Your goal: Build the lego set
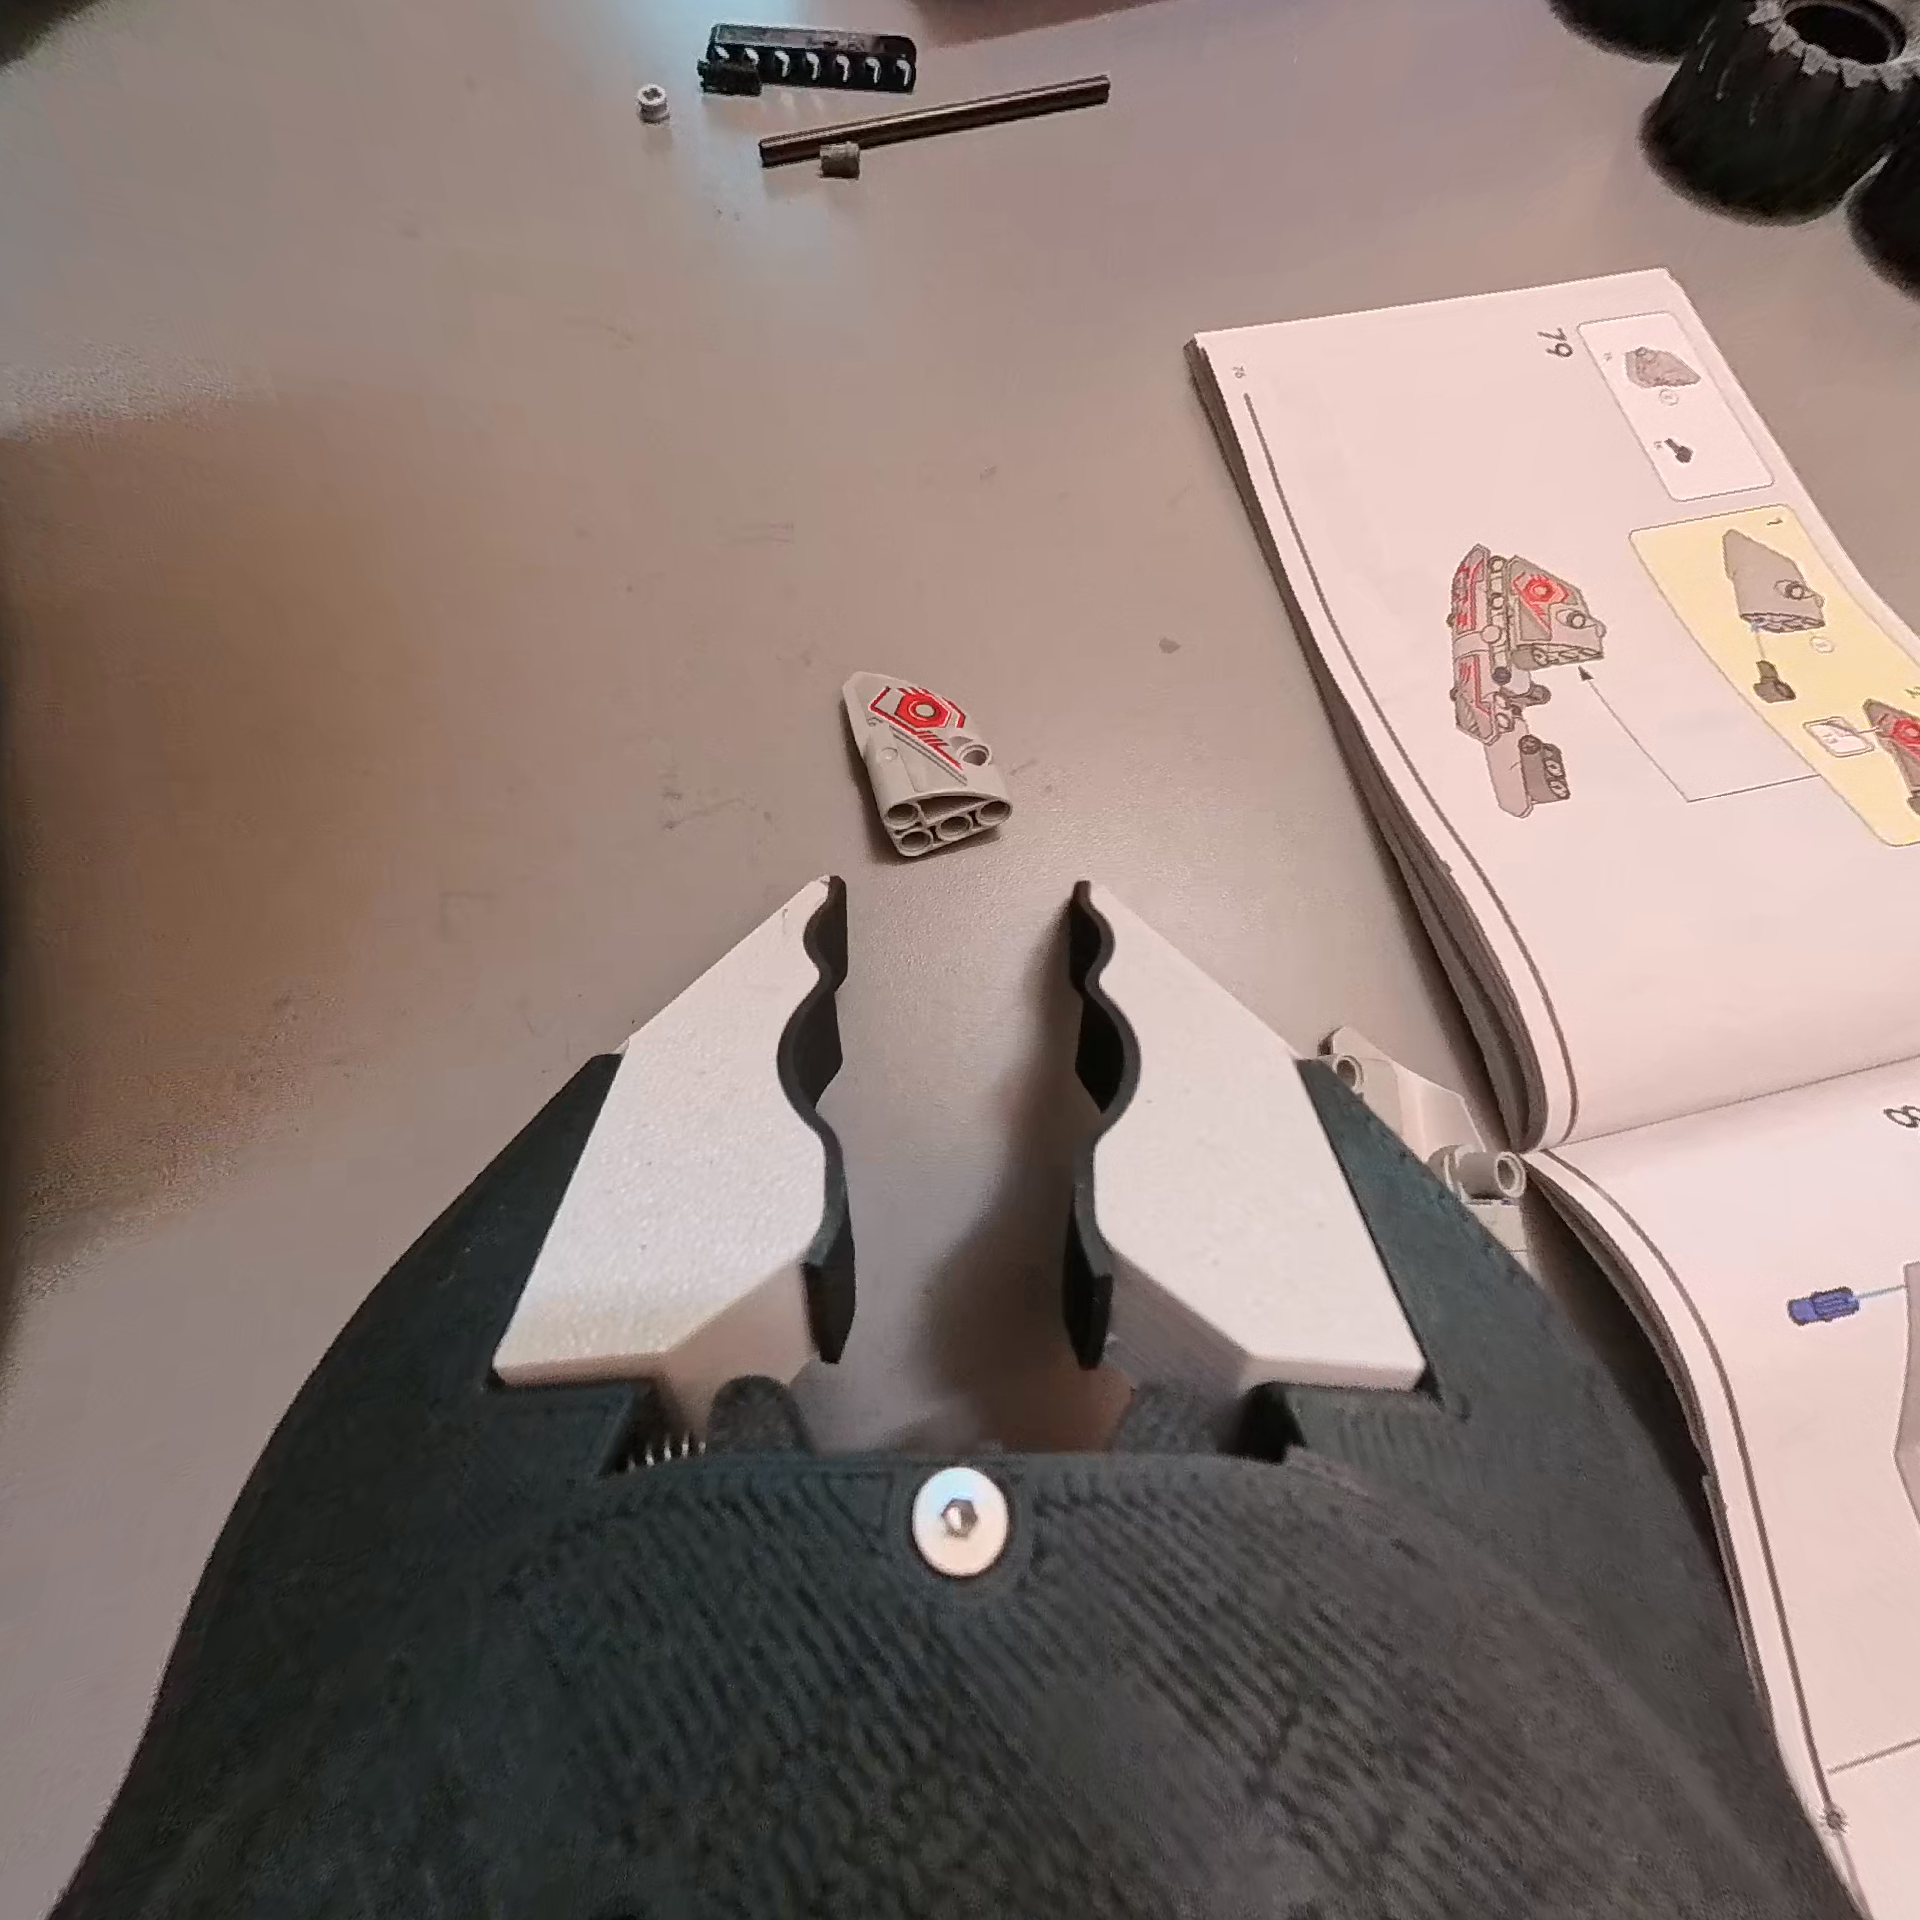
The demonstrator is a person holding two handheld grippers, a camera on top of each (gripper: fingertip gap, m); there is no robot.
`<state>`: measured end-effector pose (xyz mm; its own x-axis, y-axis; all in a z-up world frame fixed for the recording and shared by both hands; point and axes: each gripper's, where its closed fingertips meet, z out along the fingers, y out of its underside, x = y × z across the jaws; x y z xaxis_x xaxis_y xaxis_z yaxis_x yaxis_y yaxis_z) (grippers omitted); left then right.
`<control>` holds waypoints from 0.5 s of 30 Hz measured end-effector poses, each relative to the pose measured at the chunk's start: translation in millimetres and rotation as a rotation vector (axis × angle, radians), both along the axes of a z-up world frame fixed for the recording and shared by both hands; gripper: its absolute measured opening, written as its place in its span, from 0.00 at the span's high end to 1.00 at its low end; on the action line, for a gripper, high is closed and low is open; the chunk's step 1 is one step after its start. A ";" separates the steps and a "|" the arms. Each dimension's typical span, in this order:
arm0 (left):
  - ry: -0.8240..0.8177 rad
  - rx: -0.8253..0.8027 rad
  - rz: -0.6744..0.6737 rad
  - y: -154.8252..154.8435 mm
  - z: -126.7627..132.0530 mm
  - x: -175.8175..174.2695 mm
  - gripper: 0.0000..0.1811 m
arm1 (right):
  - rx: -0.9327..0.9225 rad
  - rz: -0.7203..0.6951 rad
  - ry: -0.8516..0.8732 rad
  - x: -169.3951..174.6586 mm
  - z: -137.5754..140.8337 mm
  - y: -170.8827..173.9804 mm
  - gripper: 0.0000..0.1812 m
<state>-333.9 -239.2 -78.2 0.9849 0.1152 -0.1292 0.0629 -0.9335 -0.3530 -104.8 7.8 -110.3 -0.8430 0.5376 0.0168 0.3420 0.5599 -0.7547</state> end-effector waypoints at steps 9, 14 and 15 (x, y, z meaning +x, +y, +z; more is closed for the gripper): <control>0.291 0.317 -0.019 63.6 106.0 56.5 0.96 | -0.050 -0.076 0.095 -4.4 16.4 5.1 0.59; 0.177 0.581 -0.095 162.0 111.9 132.5 0.96 | -0.197 -0.123 0.180 0.4 53.4 10.9 0.73; 0.140 0.624 -0.118 180.3 107.8 148.9 0.96 | -0.225 -0.118 0.203 2.9 59.4 10.1 0.77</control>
<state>-185.0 -58.9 29.7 0.9742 0.1019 -0.2013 -0.1138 -0.5483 -0.8285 -101.9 17.9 -50.9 -0.7662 0.6409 0.0474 0.2248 0.3364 -0.9145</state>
